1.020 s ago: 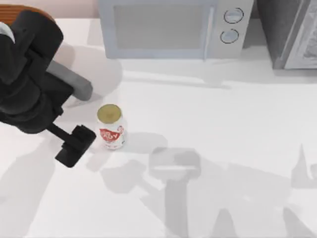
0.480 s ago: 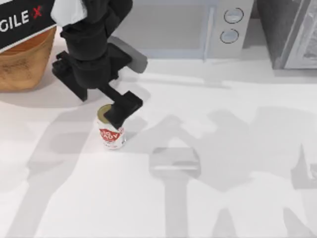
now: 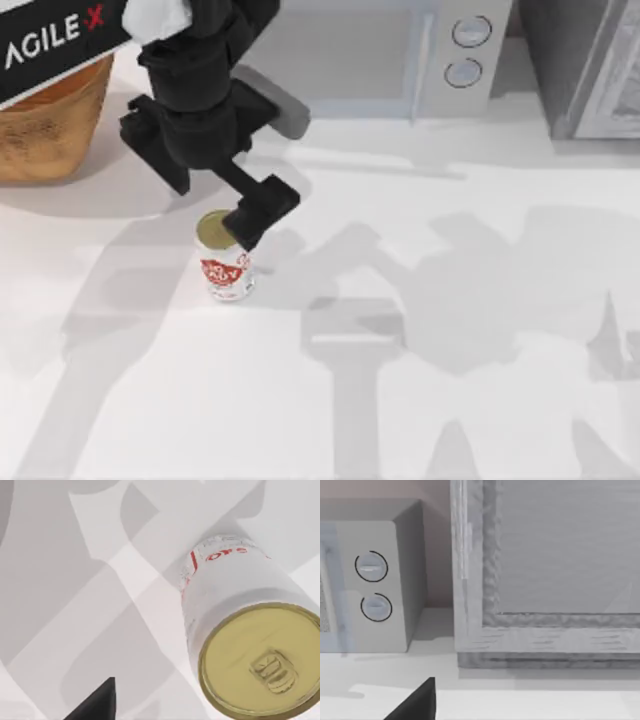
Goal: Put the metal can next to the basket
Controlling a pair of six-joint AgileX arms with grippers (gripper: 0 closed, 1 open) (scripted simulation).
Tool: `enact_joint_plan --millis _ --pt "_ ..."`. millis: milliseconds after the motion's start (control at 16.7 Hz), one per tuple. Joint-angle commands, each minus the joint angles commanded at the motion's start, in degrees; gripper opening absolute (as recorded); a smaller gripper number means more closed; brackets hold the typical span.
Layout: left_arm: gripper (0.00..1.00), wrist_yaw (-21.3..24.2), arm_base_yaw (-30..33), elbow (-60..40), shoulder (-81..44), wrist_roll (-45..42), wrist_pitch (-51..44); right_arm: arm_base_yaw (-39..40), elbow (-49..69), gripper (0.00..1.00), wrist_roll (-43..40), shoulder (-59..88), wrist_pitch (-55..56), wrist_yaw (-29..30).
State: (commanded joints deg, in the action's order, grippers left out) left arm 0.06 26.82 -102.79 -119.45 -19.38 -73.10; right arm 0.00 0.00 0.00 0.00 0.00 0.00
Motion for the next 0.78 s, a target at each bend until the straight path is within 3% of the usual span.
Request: enact_joint_plan --millis 540,780 --pt "1.00 0.05 0.22 9.46 -2.30 -0.17 11.63 0.00 0.00 1.00 0.00 0.00 0.00 0.00" --pt "1.00 0.05 0.22 10.15 -2.48 -0.17 12.44 0.00 0.00 1.00 0.00 0.00 0.00 0.00"
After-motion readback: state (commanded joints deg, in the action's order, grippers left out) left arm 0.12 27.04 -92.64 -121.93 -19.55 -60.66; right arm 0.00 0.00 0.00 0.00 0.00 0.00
